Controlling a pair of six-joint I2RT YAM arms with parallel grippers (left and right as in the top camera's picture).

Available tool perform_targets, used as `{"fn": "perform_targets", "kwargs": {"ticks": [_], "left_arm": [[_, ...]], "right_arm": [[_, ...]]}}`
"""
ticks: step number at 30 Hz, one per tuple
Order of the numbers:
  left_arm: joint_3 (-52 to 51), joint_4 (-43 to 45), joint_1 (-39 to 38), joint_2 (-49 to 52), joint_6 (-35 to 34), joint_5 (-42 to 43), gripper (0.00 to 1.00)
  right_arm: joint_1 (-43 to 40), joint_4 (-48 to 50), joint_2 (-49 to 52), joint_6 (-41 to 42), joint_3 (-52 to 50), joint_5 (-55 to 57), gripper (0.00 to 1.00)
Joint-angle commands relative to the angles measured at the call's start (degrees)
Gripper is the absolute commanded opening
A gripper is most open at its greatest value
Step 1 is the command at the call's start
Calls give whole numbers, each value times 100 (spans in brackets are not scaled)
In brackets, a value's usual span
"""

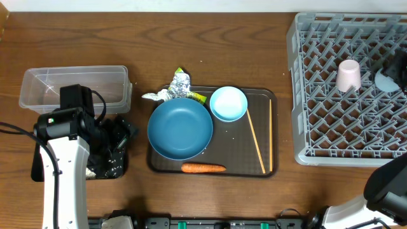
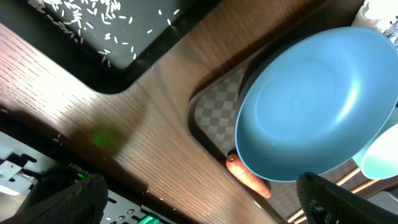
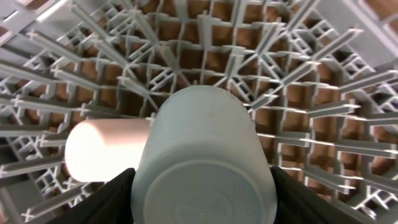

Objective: Sort waste into correct bins and load items into the dishwasher rack
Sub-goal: 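Place the teal cup in the rack's right side and release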

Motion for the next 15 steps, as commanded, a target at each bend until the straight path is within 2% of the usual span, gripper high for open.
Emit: {"fn": "perform_targets", "kwargs": {"ticks": [1,3,6,9,11,15], "left_arm": [[63,-15,28,-4,35,-59,100],[63,-15,28,-4,35,-59,100],[63,-15,28,-4,37,-59,100],[63,-15,28,-4,35,-59,100],[63,-15,28,-4,35,-59,100],[63,-15,28,-4,35,-59,100]], "right_arm": [[-219,17,-24,-83,48,116,65],[-271,13,-24,-83,48,118,66],[-299,7,-24,-83,48,114,73],[-299,17,-24,-83,48,-170,89],[-293,15,-24,-83,48,-328,93],[-258,-63,-39,-57,50,-413,97]]}}
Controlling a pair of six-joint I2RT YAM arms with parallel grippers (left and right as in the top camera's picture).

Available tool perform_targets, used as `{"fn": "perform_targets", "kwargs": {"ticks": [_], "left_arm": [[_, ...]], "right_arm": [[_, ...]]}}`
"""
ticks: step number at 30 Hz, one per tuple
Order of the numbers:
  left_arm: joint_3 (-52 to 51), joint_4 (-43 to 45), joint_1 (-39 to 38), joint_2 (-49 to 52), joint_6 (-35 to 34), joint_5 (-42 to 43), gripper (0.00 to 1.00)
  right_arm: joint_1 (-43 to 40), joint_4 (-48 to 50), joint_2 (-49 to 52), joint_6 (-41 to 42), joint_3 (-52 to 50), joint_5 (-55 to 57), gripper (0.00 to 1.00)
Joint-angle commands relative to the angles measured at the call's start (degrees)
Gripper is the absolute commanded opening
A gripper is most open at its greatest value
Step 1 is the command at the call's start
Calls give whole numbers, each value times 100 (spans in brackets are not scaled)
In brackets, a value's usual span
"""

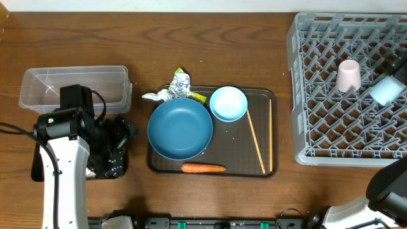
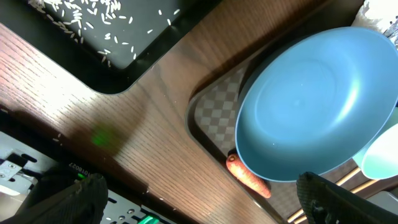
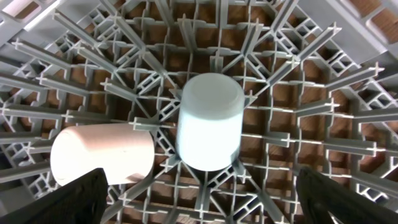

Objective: Sort waste into correct bins and load items into the dishwasher rack
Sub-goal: 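Place the teal cup in the rack's right side and release, then move the right gripper to the small teal bowl on the tray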

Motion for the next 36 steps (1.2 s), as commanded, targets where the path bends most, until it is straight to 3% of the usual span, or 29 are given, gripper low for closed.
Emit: {"fn": "perform_targets", "kwargs": {"ticks": [1,9,16,20,27,31,36], "left_arm": [[63,-15,28,-4,35,-57,100],[63,-15,28,-4,35,-57,100],[63,-15,28,-4,37,-57,100],[63,-15,28,-4,35,-57,100],[63,-15,28,-4,37,-57,100],[63,-15,28,-4,35,-57,100],[63,-15,28,-4,35,-57,100]], "right_arm": [[39,-52,-57,7,50,-289,97],[474,-155,-787,70,50,-1532,98],[1585,-778,-1635,66,48,-3152,99],[2597,-1185,-1631,-216,13,-2907,99],[4341,-1268,-1084,-214,-120,-1270,95],[5066,-1204,-511,-192,-118,-435,88],[5622,-1113,221,-669,-118,-306,82]]}}
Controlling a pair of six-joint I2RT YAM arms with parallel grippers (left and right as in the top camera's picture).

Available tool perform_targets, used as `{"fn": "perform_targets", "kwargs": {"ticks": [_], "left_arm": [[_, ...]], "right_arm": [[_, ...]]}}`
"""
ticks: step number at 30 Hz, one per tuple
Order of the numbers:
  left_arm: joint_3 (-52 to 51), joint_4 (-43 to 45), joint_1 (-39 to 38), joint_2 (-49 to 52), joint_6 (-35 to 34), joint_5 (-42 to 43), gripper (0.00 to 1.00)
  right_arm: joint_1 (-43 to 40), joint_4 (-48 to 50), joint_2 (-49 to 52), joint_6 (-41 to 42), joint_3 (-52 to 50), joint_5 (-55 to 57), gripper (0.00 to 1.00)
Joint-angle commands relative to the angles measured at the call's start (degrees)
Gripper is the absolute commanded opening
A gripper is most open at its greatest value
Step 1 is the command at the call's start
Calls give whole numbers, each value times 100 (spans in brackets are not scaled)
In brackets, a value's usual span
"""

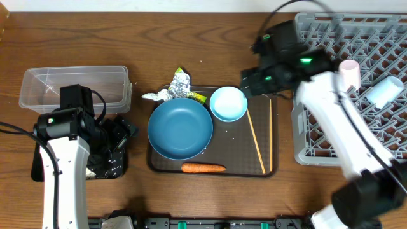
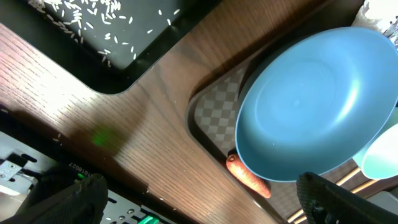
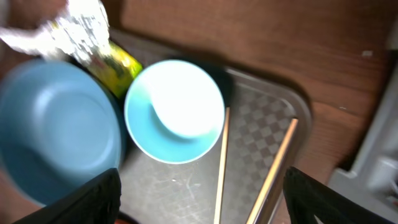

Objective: Sort waste into correct bins and load items into the dishwasher rack
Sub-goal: 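Move the right gripper to the small teal bowl on the tray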

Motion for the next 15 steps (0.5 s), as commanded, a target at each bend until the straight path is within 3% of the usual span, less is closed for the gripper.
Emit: {"fn": "perform_targets", "kwargs": {"ticks": [1,8,15], "left_arm": [[63,-17,28,-4,35,-57,100],[63,-17,28,-4,35,-57,100],[63,-17,28,-4,35,-57,100]], "right_arm": [[323,66,455,-529,-70,411,81],[763,164,1438,-839,-70,1001,77],[903,-24,1808,-1167,-70,1049,81]]}}
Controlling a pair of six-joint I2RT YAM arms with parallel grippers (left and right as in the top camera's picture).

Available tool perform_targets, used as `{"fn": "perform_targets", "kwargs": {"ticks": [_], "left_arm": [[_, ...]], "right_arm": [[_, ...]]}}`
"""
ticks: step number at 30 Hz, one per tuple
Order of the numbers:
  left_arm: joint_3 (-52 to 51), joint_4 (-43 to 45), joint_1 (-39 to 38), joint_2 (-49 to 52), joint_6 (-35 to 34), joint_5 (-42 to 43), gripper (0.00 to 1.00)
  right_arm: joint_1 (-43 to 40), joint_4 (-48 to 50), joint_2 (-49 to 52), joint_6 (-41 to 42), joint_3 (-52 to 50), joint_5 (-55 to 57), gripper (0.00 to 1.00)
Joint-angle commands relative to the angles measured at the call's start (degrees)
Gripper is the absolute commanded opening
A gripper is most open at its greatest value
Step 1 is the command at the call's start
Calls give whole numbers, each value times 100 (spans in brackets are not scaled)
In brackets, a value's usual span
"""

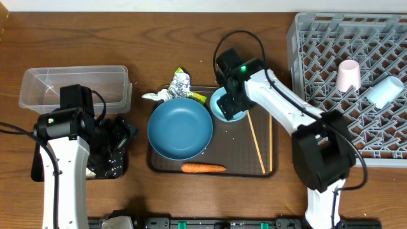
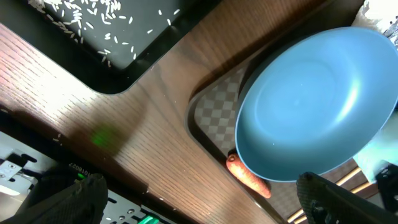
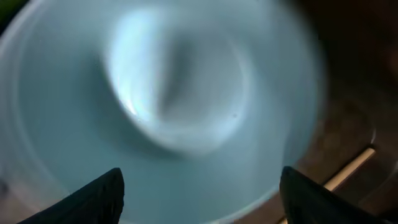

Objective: Sort waste into correct bins and load items into the dishwasher rack
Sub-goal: 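Move the right gripper to the small teal bowl on the tray, then pinch the small teal bowl's rim with the right gripper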

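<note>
On the dark tray (image 1: 238,159) lie a large blue bowl (image 1: 180,129), a small light-blue bowl (image 1: 222,109), an orange carrot (image 1: 203,168) and two chopsticks (image 1: 256,140). My right gripper (image 1: 230,100) hangs open low over the small bowl (image 3: 186,112), which fills the blurred right wrist view between its fingers (image 3: 99,196). A pink cup (image 1: 348,75) and a light-blue cup (image 1: 385,92) lie in the grey rack (image 1: 299,127). Left of the tray, my left gripper (image 1: 111,147) is open and empty by the black bin (image 1: 114,166); its view shows the large bowl (image 2: 311,106) and carrot (image 2: 247,176).
Crumpled foil and a yellow-green wrapper (image 1: 175,89) sit at the tray's back left corner. A clear plastic container (image 1: 73,89) stands behind the black bin (image 2: 118,37), which holds scattered rice grains. The table's front edge runs close below the tray.
My right gripper was above the small bowl near the rack's left edge; now it is much lower and right over the bowl. The left arm has not moved.
At first my right gripper held the light-blue cup over the rack beside the pink cup. Then the cup lay in the rack and the gripper was open above it. Later the arm was over the tray, and now it is close over the small bowl.
</note>
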Motion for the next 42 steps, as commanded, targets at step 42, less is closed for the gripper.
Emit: {"fn": "perform_targets", "kwargs": {"ticks": [42], "left_arm": [[63,-15,28,-4,35,-57,100]], "right_arm": [[708,280,-942,-479,-1252,-251,74]]}}
